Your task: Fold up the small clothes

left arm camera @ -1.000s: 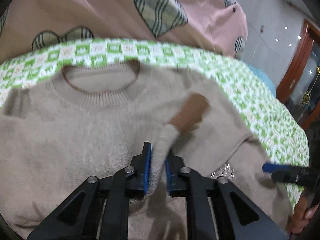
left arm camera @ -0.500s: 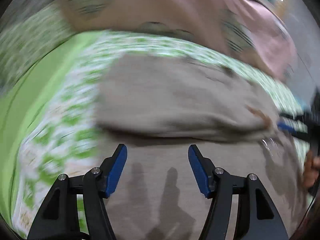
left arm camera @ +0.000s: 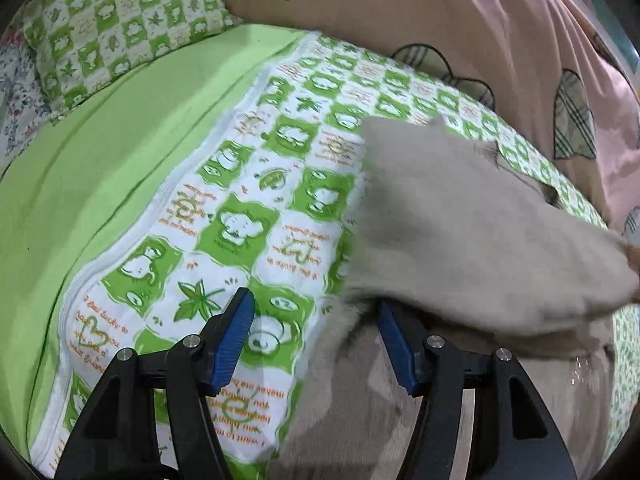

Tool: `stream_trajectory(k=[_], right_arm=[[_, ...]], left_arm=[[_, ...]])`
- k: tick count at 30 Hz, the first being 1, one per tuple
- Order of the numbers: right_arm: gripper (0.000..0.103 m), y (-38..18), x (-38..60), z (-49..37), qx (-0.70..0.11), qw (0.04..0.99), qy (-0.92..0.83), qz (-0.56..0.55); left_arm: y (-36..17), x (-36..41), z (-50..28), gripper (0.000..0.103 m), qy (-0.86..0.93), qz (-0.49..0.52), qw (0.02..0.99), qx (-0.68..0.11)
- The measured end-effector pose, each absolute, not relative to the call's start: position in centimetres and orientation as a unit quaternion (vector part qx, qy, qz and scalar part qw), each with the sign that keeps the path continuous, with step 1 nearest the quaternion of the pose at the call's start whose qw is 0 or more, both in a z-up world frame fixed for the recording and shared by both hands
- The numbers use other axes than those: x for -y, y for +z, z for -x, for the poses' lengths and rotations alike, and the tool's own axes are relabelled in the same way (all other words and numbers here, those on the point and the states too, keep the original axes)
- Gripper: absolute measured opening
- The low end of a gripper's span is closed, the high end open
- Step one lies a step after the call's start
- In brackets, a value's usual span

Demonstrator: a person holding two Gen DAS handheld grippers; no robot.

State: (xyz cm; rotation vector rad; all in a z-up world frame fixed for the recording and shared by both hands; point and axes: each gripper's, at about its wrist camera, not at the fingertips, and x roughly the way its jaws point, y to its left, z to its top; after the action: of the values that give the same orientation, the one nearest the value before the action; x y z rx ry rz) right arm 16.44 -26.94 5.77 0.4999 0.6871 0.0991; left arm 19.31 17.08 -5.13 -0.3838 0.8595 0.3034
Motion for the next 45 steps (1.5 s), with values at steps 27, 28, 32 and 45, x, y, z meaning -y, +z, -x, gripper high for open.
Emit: stream_trajectory(k=[27,28,32,45], right_arm=[[0.086,0.1,6.6,-33.6,-0.485,0.793,0.331,-0.160],[0.086,-0.5,5.5,-34.5,-0.499,0.782,0.340,-0.154],[0.086,-2.6,0.7,-36.8,-0.559,0.730,0.382,-0.095],[0.087,-5.6,-1.4,-41.7,-0.495,0.689,0.417,-0.326]], left_arm=[[-5.9,-18.1,-16.3,0.066,0.122,0.248,0.895,-0.349],[-5.9,-18.1,-16.3,0.067,0.121,0.249,0.896,-0.347],[-6.1,-18.3,-16.0,0.068,0.114,0.259,0.898,-0.338],[-6.4,-18.6,-15.5,0.068,0.106,0.273,0.900,-0.323]])
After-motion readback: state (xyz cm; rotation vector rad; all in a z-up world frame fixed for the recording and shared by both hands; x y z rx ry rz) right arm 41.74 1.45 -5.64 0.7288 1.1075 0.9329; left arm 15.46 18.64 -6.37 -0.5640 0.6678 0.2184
